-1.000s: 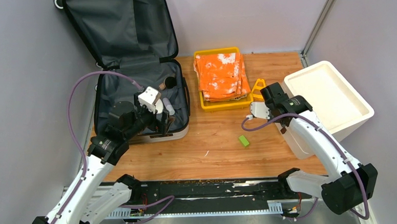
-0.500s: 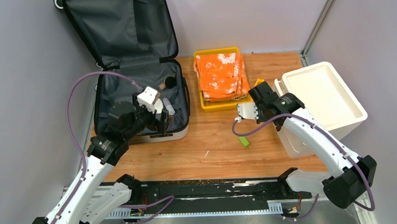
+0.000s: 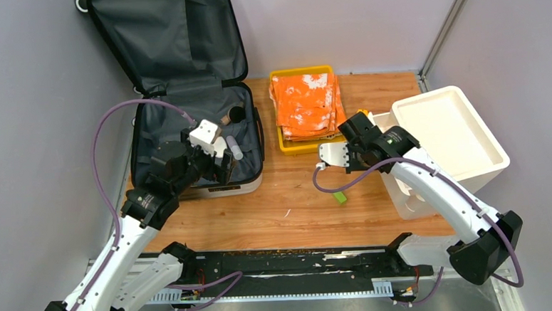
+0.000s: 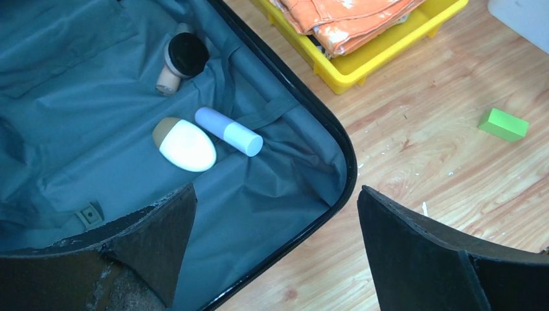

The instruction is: Open, take out, and arrange the luggage

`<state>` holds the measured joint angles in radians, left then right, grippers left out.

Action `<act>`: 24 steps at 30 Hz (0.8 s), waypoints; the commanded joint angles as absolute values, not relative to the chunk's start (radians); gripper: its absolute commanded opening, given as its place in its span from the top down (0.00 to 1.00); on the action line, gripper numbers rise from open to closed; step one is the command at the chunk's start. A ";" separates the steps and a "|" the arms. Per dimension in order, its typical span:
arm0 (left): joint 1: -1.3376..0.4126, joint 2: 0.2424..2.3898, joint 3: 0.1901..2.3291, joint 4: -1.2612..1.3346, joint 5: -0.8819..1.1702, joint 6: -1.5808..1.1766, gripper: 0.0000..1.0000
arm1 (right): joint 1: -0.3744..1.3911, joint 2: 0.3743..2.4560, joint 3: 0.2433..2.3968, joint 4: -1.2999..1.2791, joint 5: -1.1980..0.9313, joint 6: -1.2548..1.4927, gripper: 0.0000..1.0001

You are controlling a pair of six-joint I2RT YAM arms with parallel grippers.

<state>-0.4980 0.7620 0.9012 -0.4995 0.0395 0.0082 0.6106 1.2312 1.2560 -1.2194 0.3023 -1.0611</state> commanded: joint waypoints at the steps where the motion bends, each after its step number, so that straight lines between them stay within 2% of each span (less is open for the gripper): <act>1: -0.503 0.768 0.904 -0.497 0.004 0.028 0.00 | 0.628 1.201 1.293 -1.203 0.206 -1.035 1.00; 7: -0.503 0.803 0.908 -0.505 -0.065 0.022 0.00 | 0.638 1.164 1.284 -1.150 0.160 -1.014 1.00; 8: -0.502 0.810 0.909 -0.510 -0.089 0.018 0.00 | 0.642 1.155 1.281 -1.131 0.159 -1.005 0.98; 12: -0.501 0.856 0.917 -0.516 -0.157 0.010 0.00 | 0.659 1.142 1.268 -1.036 0.182 -0.936 0.69; 14: -0.488 0.891 0.929 -0.522 -0.185 0.007 0.00 | 0.671 1.147 1.287 -1.019 0.164 -0.871 0.48; 15: -0.476 0.921 0.944 -0.525 -0.187 -0.007 0.00 | 0.673 1.146 1.297 -1.019 0.134 -0.849 0.41; 19: -0.357 1.016 0.988 -0.514 -0.155 -0.218 0.04 | 0.682 1.117 1.323 -0.942 0.041 -0.791 0.35; 24: -0.345 1.173 1.032 -0.453 -0.177 -0.387 0.11 | 0.695 1.060 1.323 -0.702 -0.037 -0.613 0.32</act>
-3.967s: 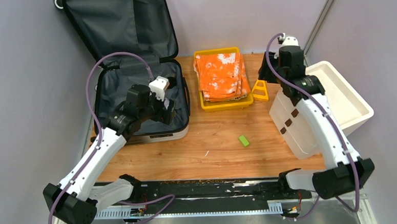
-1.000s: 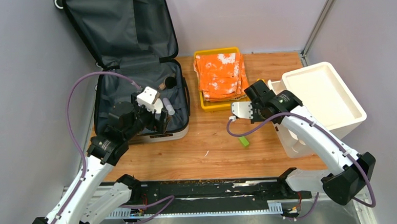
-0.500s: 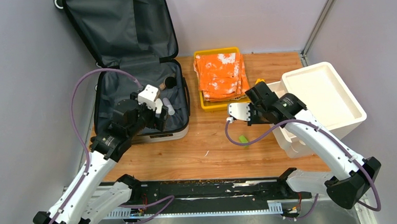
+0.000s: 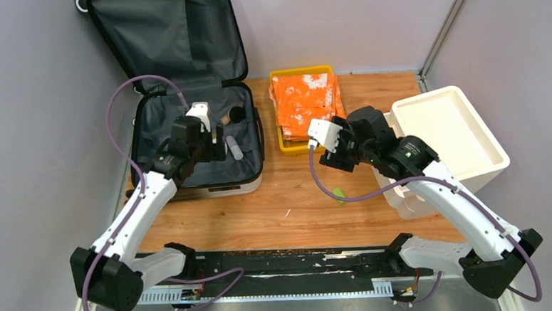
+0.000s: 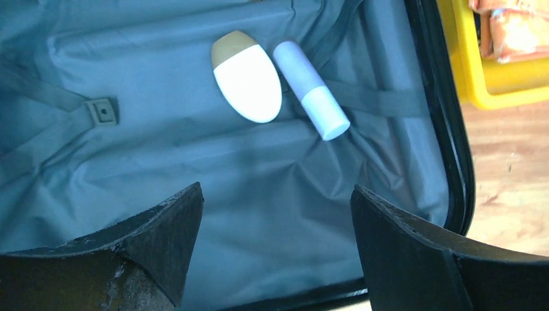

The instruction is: Open, take out, and arrange the luggage

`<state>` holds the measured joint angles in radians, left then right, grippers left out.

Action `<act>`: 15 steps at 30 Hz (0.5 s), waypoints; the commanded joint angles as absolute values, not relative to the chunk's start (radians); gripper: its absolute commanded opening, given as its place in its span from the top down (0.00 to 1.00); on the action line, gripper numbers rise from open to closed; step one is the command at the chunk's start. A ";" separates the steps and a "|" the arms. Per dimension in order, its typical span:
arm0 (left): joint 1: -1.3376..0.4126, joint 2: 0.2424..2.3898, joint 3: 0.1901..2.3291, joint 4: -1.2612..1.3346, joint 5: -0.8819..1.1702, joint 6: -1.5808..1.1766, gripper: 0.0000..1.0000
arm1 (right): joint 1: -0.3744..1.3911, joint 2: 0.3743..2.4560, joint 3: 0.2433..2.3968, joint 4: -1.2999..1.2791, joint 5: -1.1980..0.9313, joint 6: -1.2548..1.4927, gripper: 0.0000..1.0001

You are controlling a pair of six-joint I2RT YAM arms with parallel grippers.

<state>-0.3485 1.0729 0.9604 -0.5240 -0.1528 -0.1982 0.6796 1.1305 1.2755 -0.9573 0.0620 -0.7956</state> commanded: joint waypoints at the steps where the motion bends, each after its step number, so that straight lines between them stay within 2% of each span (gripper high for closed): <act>1: -0.344 1.199 1.062 -0.455 -0.188 -0.422 0.12 | 0.697 1.048 1.322 -0.656 -0.044 -0.547 0.31; 8: -0.326 1.465 1.170 -0.400 -0.107 -0.567 0.23 | 0.703 1.008 1.306 -0.471 -0.085 -0.066 0.30; 11: -0.325 1.529 1.165 -0.324 -0.062 -0.637 0.27 | 0.703 0.969 1.259 -0.406 -0.191 -0.008 0.31; 15: -0.326 1.608 1.164 -0.303 -0.087 -0.681 0.30 | 0.704 0.902 1.188 -0.315 -0.229 -0.006 0.33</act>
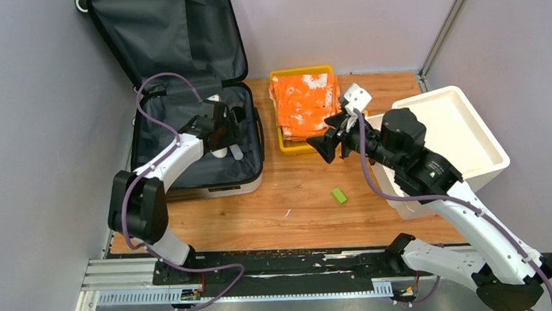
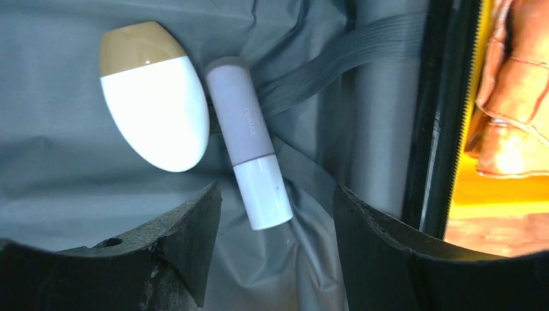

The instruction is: Open, take out, and arrange the luggage

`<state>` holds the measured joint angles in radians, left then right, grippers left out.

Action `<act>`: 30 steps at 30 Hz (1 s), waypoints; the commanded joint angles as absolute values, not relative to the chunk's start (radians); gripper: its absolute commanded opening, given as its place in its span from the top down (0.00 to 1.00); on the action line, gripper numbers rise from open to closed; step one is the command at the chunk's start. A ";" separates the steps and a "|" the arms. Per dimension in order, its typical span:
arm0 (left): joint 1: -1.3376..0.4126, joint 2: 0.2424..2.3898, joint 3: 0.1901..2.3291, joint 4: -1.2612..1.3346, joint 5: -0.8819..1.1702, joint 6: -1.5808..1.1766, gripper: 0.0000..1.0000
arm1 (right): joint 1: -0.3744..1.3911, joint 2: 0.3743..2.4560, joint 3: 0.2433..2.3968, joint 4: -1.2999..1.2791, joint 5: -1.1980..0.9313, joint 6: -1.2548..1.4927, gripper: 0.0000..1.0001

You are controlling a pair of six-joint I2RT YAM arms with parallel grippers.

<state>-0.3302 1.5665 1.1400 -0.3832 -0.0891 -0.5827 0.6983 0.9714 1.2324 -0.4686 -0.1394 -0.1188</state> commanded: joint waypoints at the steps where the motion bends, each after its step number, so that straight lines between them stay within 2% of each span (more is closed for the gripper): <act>1: -0.325 1.624 1.159 -0.299 -0.093 -0.688 0.30 | 0.704 0.889 1.179 -0.306 -0.230 -0.009 0.33; 13: -0.325 1.758 1.151 -0.283 -0.159 -0.743 0.37 | 0.704 0.872 1.151 -0.271 -0.222 -0.014 0.33; 15: -0.325 1.770 1.141 -0.269 -0.151 -0.749 0.44 | 0.704 0.875 1.142 -0.249 -0.203 -0.006 0.33; 17: -0.325 1.777 1.137 -0.260 -0.148 -0.744 0.54 | 0.704 0.885 1.145 -0.241 -0.186 0.035 0.32; 19: -0.323 1.772 1.140 -0.259 -0.149 -0.732 0.68 | 0.704 0.896 1.152 -0.241 -0.178 0.056 0.32; 20: -0.322 1.757 1.143 -0.260 -0.147 -0.721 0.78 | 0.704 0.900 1.155 -0.240 -0.166 0.072 0.33; 22: -0.321 1.717 1.143 -0.262 -0.142 -0.700 0.88 | 0.704 0.914 1.156 -0.229 -0.079 0.188 0.34; 25: -0.321 1.613 1.139 -0.267 -0.129 -0.667 0.94 | 0.704 0.934 1.130 -0.204 -0.003 0.401 0.34; 30: -0.322 1.483 1.145 -0.274 -0.002 -0.563 0.95 | 0.704 1.014 1.083 -0.115 -0.097 0.612 0.33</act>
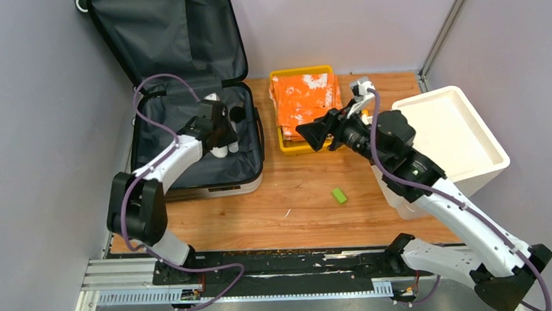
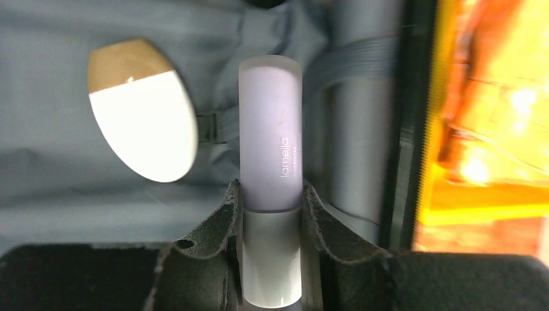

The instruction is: Open, take out, and arrange the luggage

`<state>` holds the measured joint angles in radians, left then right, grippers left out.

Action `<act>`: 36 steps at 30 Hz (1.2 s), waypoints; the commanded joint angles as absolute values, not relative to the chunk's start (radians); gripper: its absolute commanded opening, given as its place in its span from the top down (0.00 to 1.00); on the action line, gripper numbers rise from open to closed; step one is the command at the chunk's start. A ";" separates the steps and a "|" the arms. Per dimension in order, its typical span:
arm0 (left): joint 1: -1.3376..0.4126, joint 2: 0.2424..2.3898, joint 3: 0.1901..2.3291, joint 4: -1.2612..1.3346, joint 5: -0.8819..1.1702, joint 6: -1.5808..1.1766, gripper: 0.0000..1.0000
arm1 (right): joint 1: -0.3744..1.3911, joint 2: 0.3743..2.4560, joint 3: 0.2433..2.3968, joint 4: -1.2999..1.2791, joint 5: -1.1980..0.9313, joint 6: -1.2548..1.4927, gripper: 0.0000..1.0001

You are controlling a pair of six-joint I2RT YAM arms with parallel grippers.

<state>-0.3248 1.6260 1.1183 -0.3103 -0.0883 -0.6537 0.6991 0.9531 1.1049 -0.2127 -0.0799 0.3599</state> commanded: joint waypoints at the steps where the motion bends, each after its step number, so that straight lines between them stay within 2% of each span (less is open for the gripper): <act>1: -0.323 1.455 1.148 -0.281 0.017 -0.556 0.95 | 0.704 1.035 1.086 -0.113 -0.098 0.637 0.33; 10: -0.346 1.229 1.046 -0.141 0.385 -0.520 0.95 | 0.706 1.156 1.081 -0.014 -0.138 0.797 0.27; 18: -0.438 1.109 0.957 -0.037 0.540 -0.563 0.94 | 0.710 1.243 1.037 0.155 -0.175 0.906 0.27; 26: -0.483 1.037 0.907 0.041 0.549 -0.608 0.95 | 0.727 1.264 0.997 0.169 -0.069 1.028 0.30; 33: -0.504 0.992 0.868 0.103 0.532 -0.624 0.94 | 0.731 1.282 0.993 0.204 -0.077 1.058 0.38; 36: -0.504 0.993 0.850 0.138 0.545 -0.655 0.94 | 0.731 1.293 0.993 0.214 -0.089 1.066 0.45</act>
<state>-0.4973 1.0157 0.8646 0.0120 0.5220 -0.6113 0.7261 1.2793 0.9844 0.1474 -0.0895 1.0306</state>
